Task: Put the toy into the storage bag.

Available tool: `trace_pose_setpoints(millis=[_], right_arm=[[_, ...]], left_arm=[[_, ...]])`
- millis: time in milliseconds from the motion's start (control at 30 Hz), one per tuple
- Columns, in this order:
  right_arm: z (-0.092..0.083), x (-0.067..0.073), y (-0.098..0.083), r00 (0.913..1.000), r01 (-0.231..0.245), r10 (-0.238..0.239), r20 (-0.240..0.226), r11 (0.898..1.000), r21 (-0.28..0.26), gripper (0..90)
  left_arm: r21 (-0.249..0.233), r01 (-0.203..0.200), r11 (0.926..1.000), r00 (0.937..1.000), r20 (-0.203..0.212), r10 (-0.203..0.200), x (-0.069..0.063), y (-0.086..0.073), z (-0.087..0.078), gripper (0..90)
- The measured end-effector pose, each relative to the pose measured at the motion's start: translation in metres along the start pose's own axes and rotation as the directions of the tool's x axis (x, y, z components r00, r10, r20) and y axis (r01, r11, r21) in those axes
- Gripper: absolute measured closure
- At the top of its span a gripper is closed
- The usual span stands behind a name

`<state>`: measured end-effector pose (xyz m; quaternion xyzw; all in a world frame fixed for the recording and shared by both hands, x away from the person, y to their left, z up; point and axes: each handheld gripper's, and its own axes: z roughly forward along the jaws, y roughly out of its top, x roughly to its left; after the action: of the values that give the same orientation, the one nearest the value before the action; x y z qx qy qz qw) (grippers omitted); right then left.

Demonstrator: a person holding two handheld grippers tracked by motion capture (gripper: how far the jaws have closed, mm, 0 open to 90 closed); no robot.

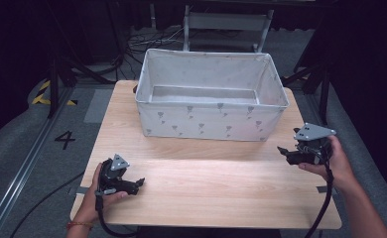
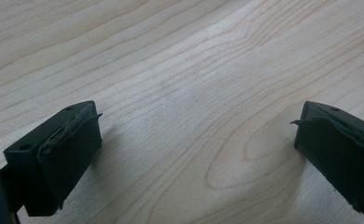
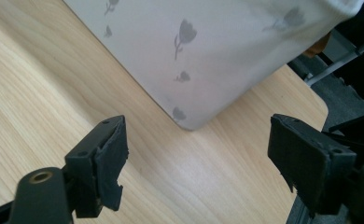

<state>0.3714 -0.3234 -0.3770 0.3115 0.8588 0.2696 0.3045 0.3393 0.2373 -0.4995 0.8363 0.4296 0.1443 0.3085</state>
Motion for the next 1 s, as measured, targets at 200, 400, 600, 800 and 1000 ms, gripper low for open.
trace_pose_setpoints(millis=[200, 400, 600, 800, 1000], right_arm=[[0.008, 0.009, -0.019, 0.9995, 0.029, -0.029, 0.013, 0.999, 0.04, 20.0], [0.013, 0.014, -0.038, 0.9999, 0.012, -0.012, -0.007, 0.999, 0.045, 19.7], [0.014, 0.016, -0.055, 0.9996, -0.013, 0.013, -0.024, 0.999, 0.037, 19.5], [0.017, 0.017, -0.081, 0.9964, -0.06, 0.063, -0.058, 0.997, 0.045, 19.4], [0.021, 0.021, -0.102, 0.992, -0.092, 0.097, -0.081, 0.994, 0.057, 18.9]], left_arm=[[-0.001, -0.001, 1.0, 1.0, 0.0, 0.001, 0.0, 0.0, 0.0, 1.0], [0.0, 0.0, 1.0, 1.0, 0.0, 0.0, 0.0, 0.0, 0.0, 1.0], [0.0, -0.001, 1.0, 1.0, 0.0, 0.001, 0.0, 0.0, 0.0, 1.0], [0.0, 0.001, 1.0, 1.0, -0.003, -0.001, 0.0, 0.0, 0.0, 0.9], [0.0, 0.001, 1.0, 1.0, -0.003, -0.001, 0.0, 0.0, 0.0, 0.9]])
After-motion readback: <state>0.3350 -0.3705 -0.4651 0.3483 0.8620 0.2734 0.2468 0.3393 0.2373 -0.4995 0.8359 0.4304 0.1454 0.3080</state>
